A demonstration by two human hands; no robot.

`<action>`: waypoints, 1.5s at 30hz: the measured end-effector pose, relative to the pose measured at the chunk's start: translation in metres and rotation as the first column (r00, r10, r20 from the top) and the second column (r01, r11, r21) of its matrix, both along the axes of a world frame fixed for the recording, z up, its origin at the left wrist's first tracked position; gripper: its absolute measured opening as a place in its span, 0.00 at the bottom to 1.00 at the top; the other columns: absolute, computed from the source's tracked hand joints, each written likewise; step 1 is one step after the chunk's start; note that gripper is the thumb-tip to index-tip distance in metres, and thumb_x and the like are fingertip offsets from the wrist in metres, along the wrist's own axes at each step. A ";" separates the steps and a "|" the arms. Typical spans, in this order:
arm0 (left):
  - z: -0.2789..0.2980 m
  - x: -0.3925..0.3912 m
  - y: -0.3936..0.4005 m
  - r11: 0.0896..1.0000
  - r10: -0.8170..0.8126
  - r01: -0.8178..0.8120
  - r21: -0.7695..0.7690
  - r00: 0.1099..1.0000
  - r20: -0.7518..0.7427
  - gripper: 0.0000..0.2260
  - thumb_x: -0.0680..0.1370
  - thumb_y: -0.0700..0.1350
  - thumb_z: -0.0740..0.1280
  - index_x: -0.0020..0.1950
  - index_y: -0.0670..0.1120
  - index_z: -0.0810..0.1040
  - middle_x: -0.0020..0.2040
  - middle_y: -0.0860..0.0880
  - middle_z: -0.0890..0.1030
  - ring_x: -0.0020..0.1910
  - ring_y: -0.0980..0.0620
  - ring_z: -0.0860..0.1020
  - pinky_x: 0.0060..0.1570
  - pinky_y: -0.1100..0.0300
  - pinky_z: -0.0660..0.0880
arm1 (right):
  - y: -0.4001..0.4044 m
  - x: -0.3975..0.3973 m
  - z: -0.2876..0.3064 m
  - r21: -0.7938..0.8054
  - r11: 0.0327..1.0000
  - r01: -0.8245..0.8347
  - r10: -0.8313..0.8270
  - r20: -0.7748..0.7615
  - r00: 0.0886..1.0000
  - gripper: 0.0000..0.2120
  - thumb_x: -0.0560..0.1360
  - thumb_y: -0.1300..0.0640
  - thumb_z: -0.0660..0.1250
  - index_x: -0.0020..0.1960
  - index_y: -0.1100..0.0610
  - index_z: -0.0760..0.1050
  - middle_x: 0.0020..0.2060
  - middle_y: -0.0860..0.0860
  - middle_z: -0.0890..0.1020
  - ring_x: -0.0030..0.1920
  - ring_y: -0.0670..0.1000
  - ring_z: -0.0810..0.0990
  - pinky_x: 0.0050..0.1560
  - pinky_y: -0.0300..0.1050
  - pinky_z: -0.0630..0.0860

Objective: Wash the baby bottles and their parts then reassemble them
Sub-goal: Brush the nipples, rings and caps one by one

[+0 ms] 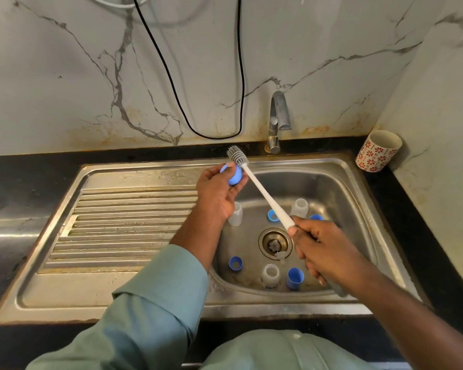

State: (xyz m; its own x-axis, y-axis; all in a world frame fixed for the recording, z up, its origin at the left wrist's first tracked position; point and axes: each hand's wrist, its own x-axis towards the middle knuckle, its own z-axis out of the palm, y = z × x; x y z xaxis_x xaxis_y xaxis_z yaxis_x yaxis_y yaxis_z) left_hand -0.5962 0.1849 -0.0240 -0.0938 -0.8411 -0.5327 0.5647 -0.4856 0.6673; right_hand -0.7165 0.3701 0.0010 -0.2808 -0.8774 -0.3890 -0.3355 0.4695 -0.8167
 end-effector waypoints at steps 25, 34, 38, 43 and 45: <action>-0.028 -0.008 -0.007 0.936 -0.063 0.223 -0.273 0.868 0.492 0.31 0.75 0.32 0.71 0.75 0.49 0.68 0.59 0.41 0.81 0.50 0.47 0.83 0.44 0.57 0.82 | -0.005 -0.040 0.006 -0.003 0.995 -0.101 0.100 -0.082 0.992 0.06 0.81 0.51 0.60 0.54 0.41 0.74 0.35 0.48 0.79 0.28 0.48 0.71 0.27 0.39 0.72; -0.020 -0.002 -0.001 0.995 0.031 -0.011 0.096 0.977 -0.212 0.12 0.82 0.39 0.62 0.64 0.34 0.75 0.59 0.36 0.80 0.50 0.42 0.81 0.60 0.47 0.76 | 0.006 -0.032 -0.014 -0.001 0.991 -0.130 0.126 -0.240 0.963 0.11 0.81 0.51 0.60 0.56 0.53 0.79 0.34 0.50 0.79 0.25 0.40 0.72 0.25 0.30 0.67; -0.023 -0.007 0.007 0.996 0.032 -0.015 0.091 0.982 -0.188 0.15 0.83 0.41 0.63 0.67 0.36 0.73 0.61 0.37 0.80 0.50 0.45 0.80 0.56 0.51 0.77 | 0.011 -0.025 -0.021 -0.032 0.987 -0.158 0.145 -0.259 0.955 0.08 0.80 0.51 0.62 0.56 0.46 0.79 0.34 0.50 0.80 0.29 0.42 0.74 0.30 0.34 0.70; -0.019 -0.008 0.011 0.999 -0.010 0.021 0.031 0.947 -0.322 0.09 0.82 0.42 0.63 0.56 0.37 0.76 0.51 0.38 0.82 0.51 0.43 0.81 0.60 0.49 0.76 | 0.007 -0.028 -0.013 -0.067 0.990 -0.126 0.110 -0.205 0.973 0.07 0.81 0.53 0.61 0.49 0.48 0.78 0.32 0.50 0.77 0.25 0.39 0.71 0.26 0.31 0.67; -0.023 -0.008 0.007 1.000 -0.009 0.008 -0.004 0.951 -0.310 0.09 0.81 0.42 0.64 0.58 0.38 0.76 0.54 0.39 0.81 0.52 0.45 0.81 0.59 0.51 0.78 | 0.017 -0.030 -0.009 -0.049 0.990 -0.131 0.125 -0.112 0.986 0.07 0.80 0.53 0.62 0.52 0.50 0.79 0.32 0.50 0.76 0.25 0.39 0.71 0.27 0.31 0.67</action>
State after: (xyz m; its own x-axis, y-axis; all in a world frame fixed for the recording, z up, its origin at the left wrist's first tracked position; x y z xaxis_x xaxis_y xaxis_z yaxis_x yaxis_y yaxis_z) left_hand -0.6042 0.1922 -0.0470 -0.2616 -0.8407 -0.4741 0.7398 -0.4901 0.4609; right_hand -0.7461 0.3870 -0.0075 -0.2028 -0.9284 -0.3113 -0.4781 0.3713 -0.7960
